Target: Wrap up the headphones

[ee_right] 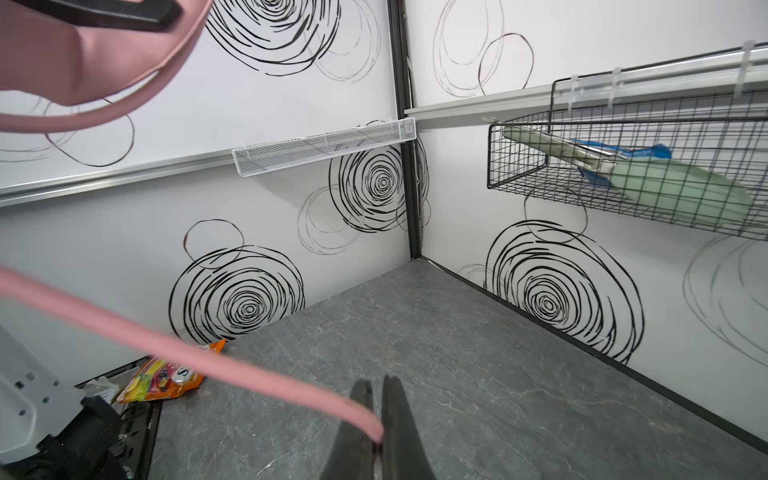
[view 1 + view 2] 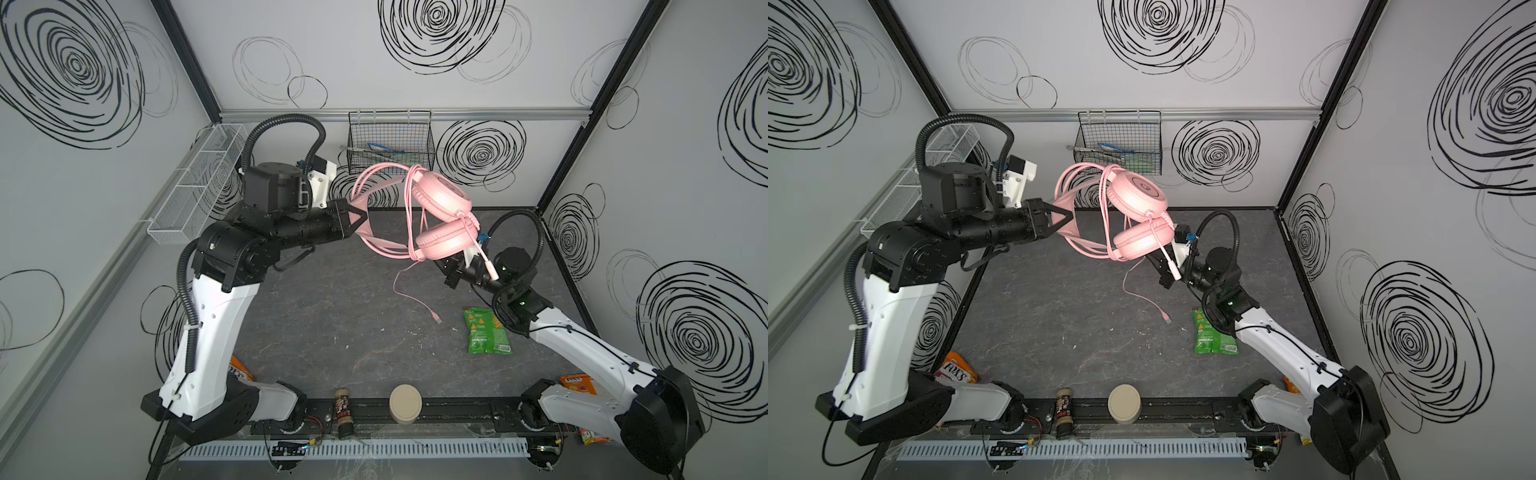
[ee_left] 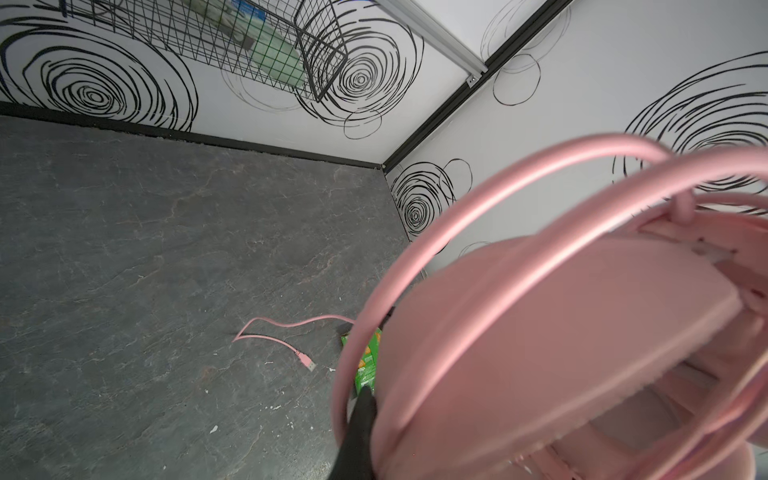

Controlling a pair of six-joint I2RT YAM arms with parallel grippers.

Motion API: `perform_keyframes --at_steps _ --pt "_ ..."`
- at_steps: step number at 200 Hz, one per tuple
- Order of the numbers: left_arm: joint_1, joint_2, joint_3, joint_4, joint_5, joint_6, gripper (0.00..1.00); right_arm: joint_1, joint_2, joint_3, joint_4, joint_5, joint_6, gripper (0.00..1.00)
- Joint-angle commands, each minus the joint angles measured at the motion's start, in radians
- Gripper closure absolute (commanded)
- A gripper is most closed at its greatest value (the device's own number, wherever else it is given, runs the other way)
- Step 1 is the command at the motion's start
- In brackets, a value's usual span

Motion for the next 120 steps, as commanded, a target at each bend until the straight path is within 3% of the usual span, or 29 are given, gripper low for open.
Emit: perform_keyframes --at_steps 1,58,120 --pt "-0.01 -0.049 -0.021 0.148 0.098 -0.051 1.0 -0.002 0.053 0.01 0.06 0.129 0.035 0.94" --pt "-0.001 -0.066 -0.071 0.179 0.129 -0.045 1.0 -0.005 0.173 0.065 0.164 0.164 0.046 0.76" --pt "0.039 -0.072 -0.086 0.188 0.182 -0.05 1.0 -0.029 0.282 0.107 0.257 0.127 0.079 0.71"
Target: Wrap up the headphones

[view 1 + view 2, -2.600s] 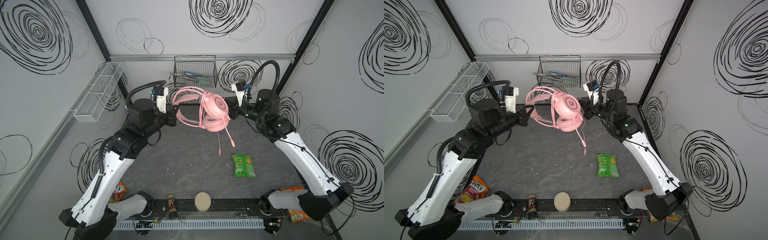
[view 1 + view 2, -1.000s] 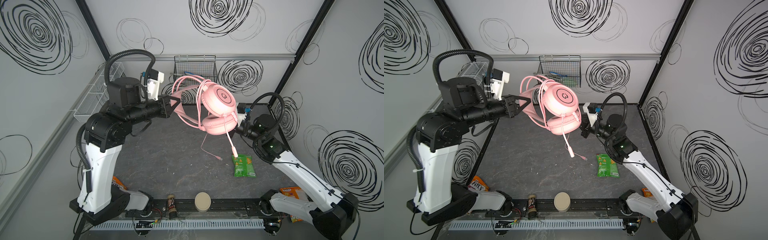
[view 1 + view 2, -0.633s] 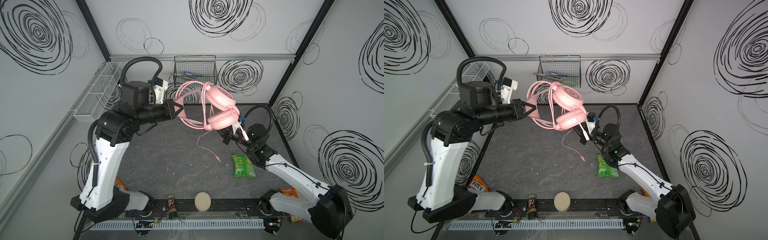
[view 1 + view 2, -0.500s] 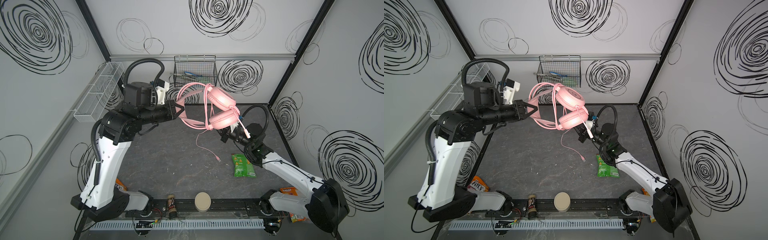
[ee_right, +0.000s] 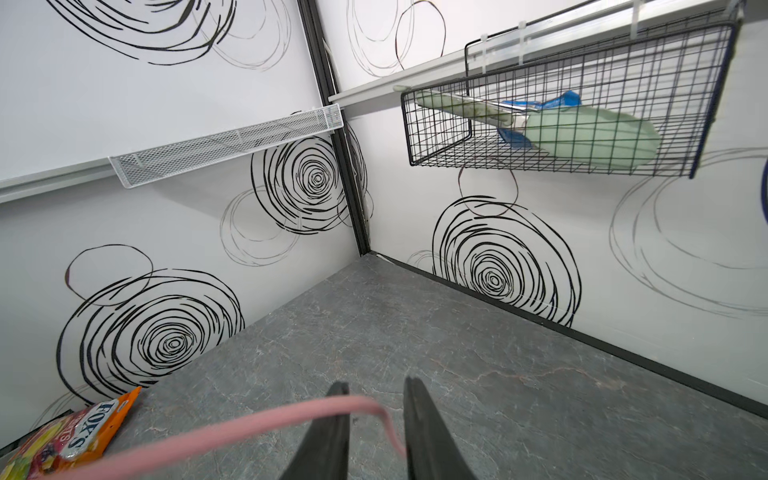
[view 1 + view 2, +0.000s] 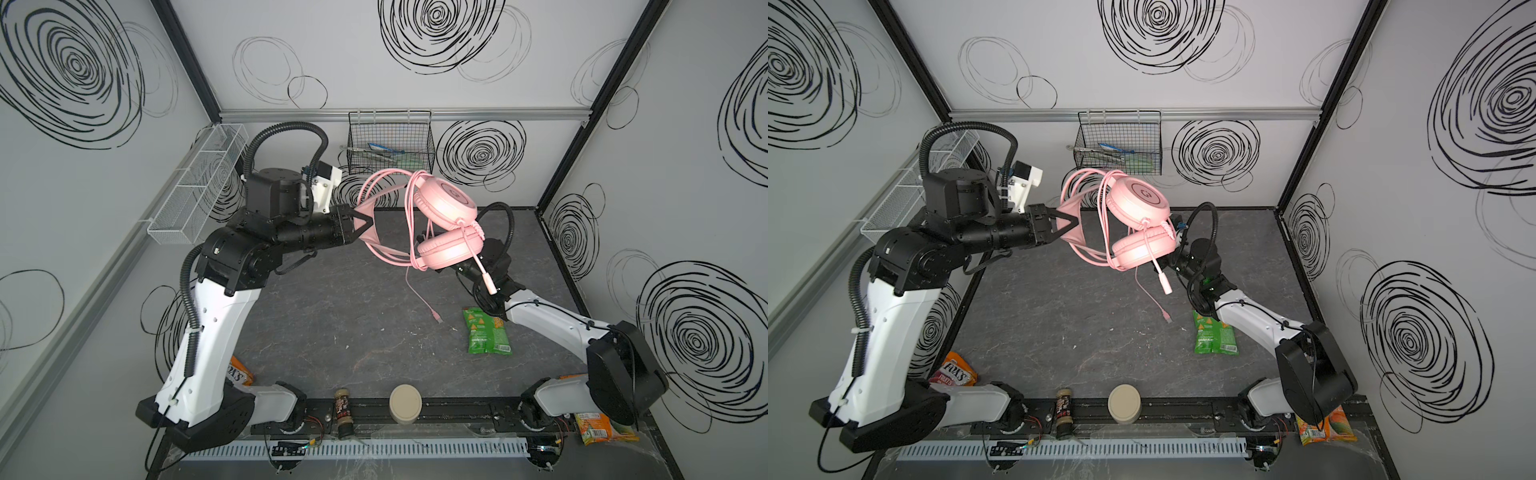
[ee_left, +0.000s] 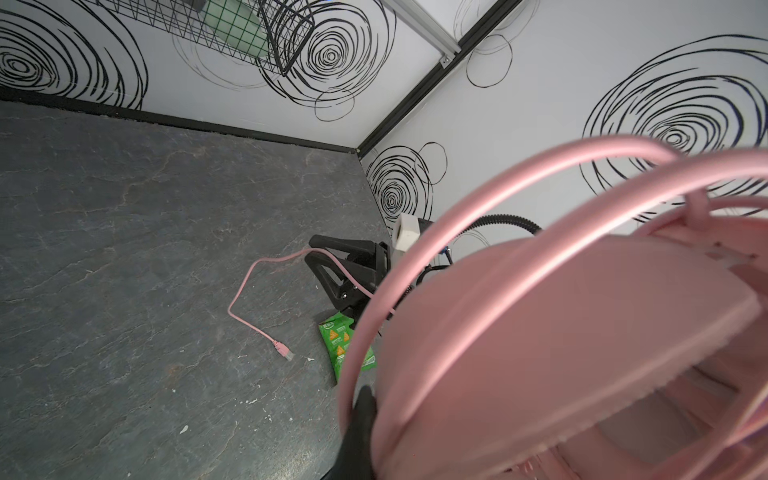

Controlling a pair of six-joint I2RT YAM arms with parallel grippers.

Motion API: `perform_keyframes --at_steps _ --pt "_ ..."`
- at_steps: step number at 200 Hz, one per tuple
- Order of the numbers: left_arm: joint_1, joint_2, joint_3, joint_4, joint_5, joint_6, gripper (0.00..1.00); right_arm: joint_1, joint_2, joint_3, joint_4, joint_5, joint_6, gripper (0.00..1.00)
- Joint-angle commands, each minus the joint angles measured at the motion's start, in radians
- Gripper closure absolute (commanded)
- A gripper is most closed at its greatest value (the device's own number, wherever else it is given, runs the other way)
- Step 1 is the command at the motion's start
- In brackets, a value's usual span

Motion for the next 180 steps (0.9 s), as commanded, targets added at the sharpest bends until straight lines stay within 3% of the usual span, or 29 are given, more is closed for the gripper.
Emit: perform_keyframes --at_steps 1,60,85,114,145,180 --pt "0.022 -0.021 0.003 0.12 0.073 -0.039 1.0 -0.014 0.04 0.043 0.104 -0.019 0.032 0.71" --pt "0.051 -0.013 -0.002 0.151 0.098 -0.06 1.0 -0.021 0.112 0.082 0.124 -0.028 0.037 0.71" --pt "0.071 -0.025 -0.023 0.178 0.109 -0.075 1.0 -0.037 0.111 0.077 0.115 -0.025 0.031 0.86" --pt "0.092 -0.05 -0.067 0.243 0.133 -0.095 1.0 -0.071 0.105 0.076 0.081 -0.03 0.023 0.97" --pt "0.088 -0.056 -0.059 0.203 0.13 -0.014 1.0 -0.083 0.112 0.108 0.075 -0.066 -0.027 1.0" --pt "0.033 -0.078 -0.086 0.103 0.052 0.115 1.0 -0.09 0.137 0.322 -0.242 -0.103 -0.15 1.0"
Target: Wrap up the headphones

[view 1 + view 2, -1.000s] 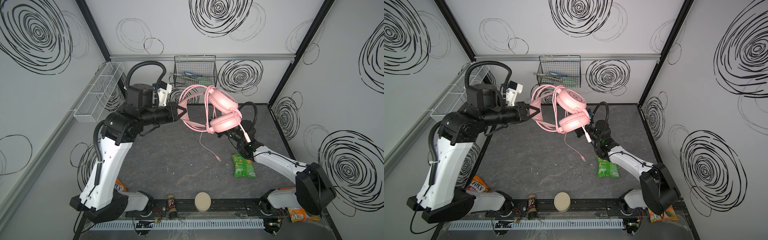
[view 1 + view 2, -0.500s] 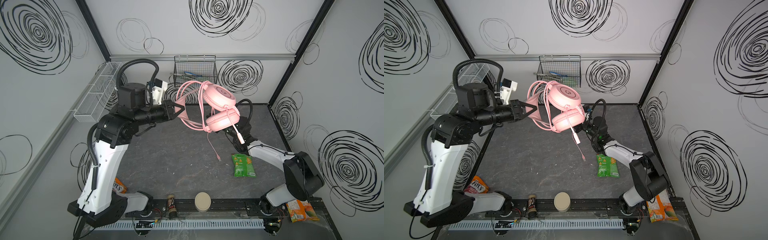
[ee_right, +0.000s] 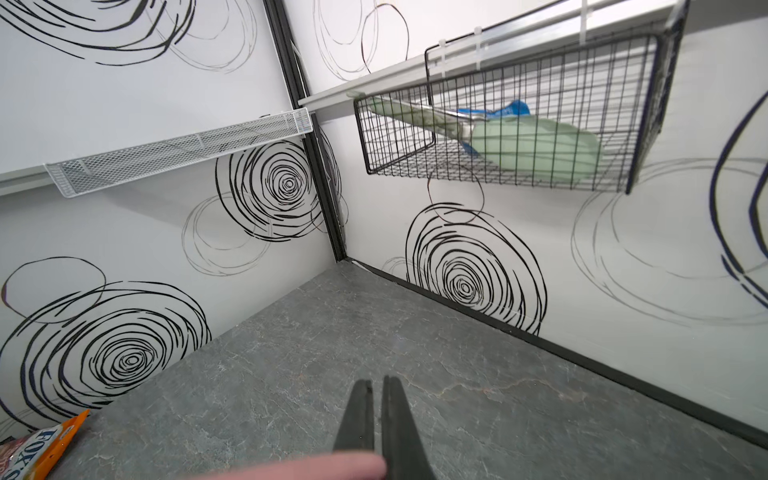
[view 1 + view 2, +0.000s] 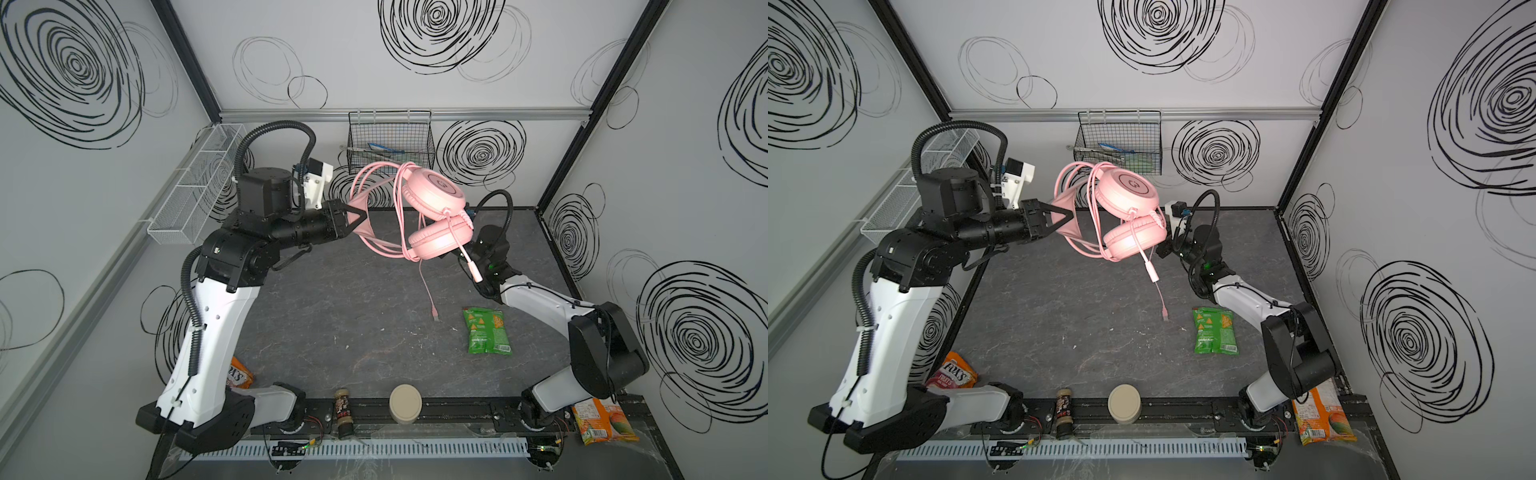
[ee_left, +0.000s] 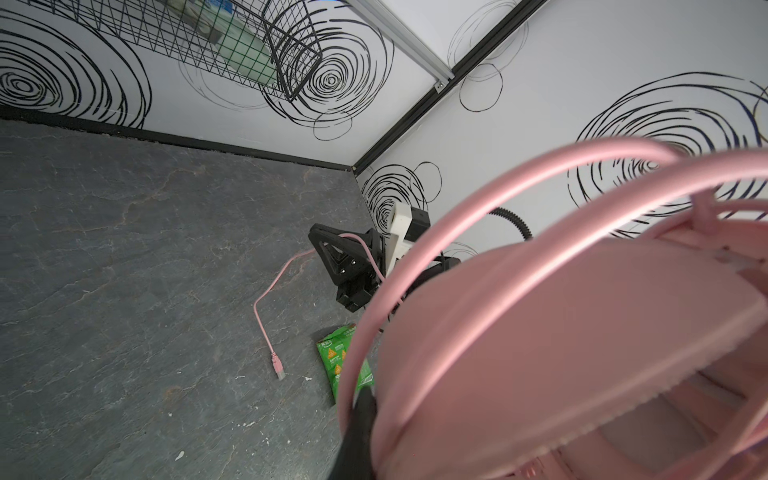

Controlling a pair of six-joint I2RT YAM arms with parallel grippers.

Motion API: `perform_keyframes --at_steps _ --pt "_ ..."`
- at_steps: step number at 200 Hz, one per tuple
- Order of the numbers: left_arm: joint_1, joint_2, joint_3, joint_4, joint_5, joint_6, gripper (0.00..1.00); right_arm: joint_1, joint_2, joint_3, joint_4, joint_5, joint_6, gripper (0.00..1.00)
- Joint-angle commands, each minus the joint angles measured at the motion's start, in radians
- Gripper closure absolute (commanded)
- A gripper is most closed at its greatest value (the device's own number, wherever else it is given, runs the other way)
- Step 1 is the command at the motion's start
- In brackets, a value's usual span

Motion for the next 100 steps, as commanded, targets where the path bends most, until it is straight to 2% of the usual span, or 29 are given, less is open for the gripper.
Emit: perform_keyframes --at_steps 1,44,77,100 --pt "-0.046 -0.055 -0.008 0.023 -0.01 0.085 1.0 -0.005 0.013 0.166 -0.209 -0.039 -0.107 1.0" --pt "-0.209 -0.099 -0.13 -0.011 -0.235 0.179 1.0 -0.025 -0.01 0.368 -0.543 -0.036 -0.193 1.0" --pt "-0.235 -0.177 -0.339 0.018 -0.404 0.223 1.0 -0.027 -0.036 0.502 -0.783 0.019 -0.213 1.0" --pt "-0.276 -0.187 -0.39 0.019 -0.547 0.244 1.0 -0.014 -0.069 0.534 -0.898 0.097 -0.248 1.0"
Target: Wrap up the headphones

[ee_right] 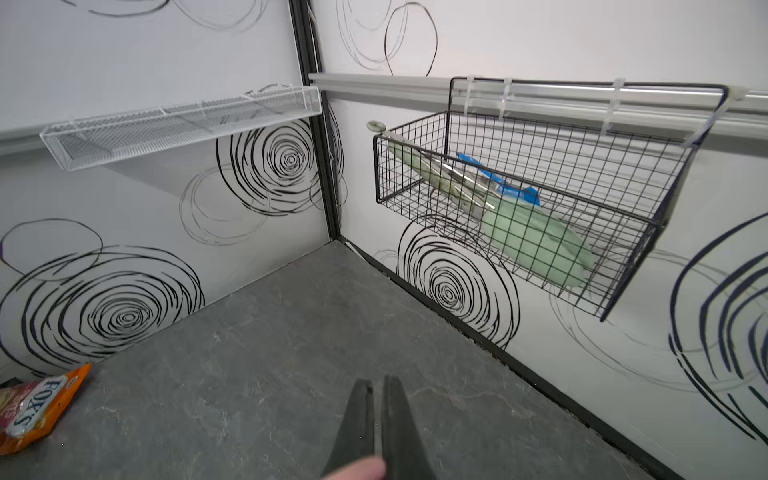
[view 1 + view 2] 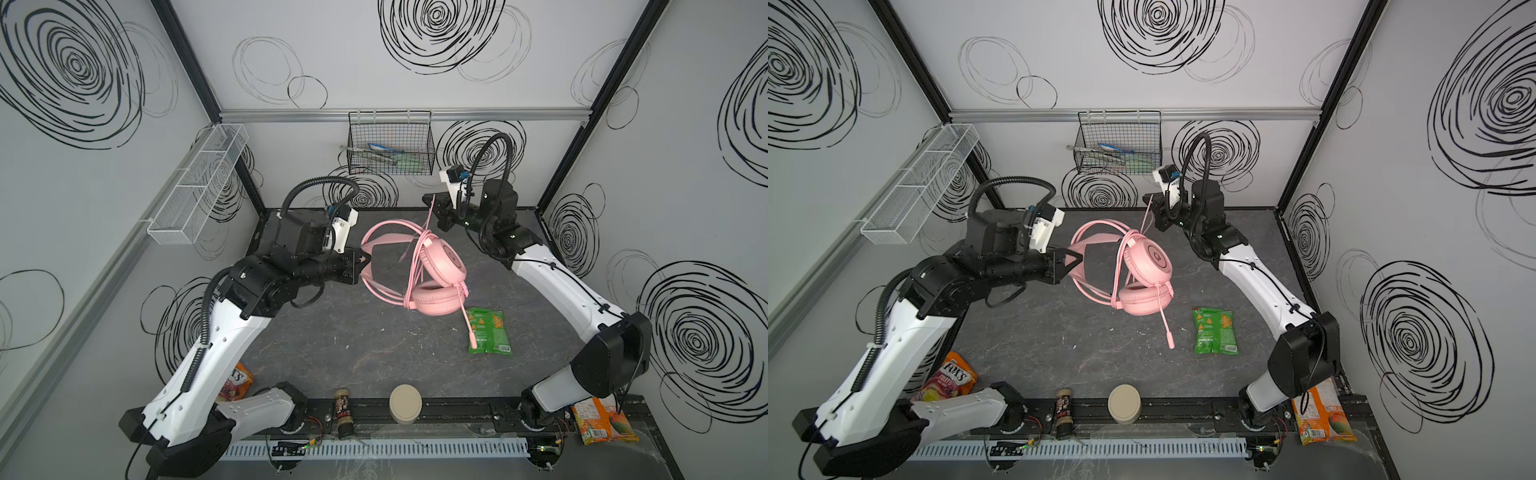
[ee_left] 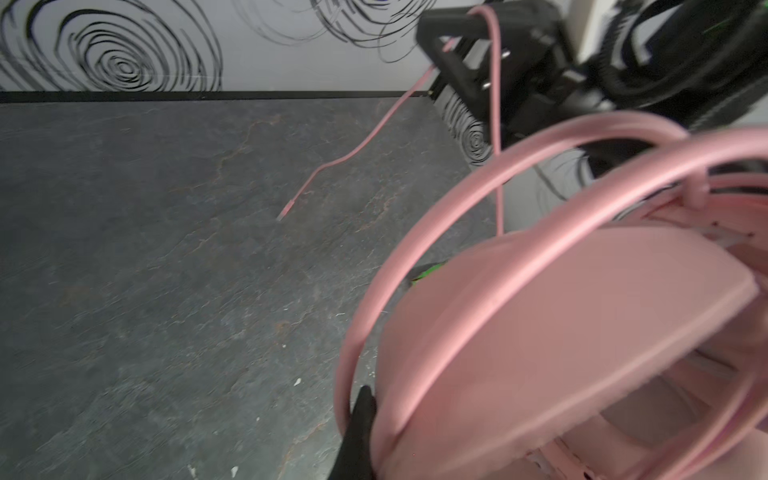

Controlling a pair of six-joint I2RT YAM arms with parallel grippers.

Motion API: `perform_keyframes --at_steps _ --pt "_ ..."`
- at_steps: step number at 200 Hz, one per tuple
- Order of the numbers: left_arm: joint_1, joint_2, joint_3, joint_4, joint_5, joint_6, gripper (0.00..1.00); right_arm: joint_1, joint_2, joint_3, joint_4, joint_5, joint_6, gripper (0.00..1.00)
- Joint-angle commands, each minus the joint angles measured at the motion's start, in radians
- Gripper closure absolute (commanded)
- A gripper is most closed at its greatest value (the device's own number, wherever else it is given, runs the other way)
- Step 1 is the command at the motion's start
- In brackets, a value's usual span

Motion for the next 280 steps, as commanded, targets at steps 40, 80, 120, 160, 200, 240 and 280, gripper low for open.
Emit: perform_keyframes --at_steps 40,80,120,160,200,240,280 --pt "-0.182 -0.008 -0.03 -0.04 -0.47 0.097 1.0 0.087 -0.072 0.123 -0.343 0.309 -0.168 1.0" --pt "-0.294 0.039 -0.045 -0.061 -0.682 0.11 1.0 0.219 -0.05 0.216 -0.429 0.479 -0.228 1.0" --pt "-0.265 0.044 -0.097 -0.021 -0.669 0.03 1.0 0.253 -0.059 0.246 -0.47 0.529 -0.228 1.0" --pt "-0.208 0.033 -0.132 0.004 -0.645 -0.006 1.0 0.246 -0.065 0.252 -0.48 0.585 -0.233 1.0" --pt "-0.2 0.043 -0.128 0.011 -0.653 -0.005 1.0 0.226 -0.032 0.263 -0.503 0.572 -0.193 1.0" --pt "-0.184 0.03 -0.137 -0.012 -0.756 -0.047 1.0 0.229 -0.021 0.307 -0.54 0.567 -0.181 1.0" --pt "-0.195 0.058 -0.093 0.007 -0.946 -0.067 1.0 0.291 -0.026 0.331 -0.559 0.586 -0.188 1.0"
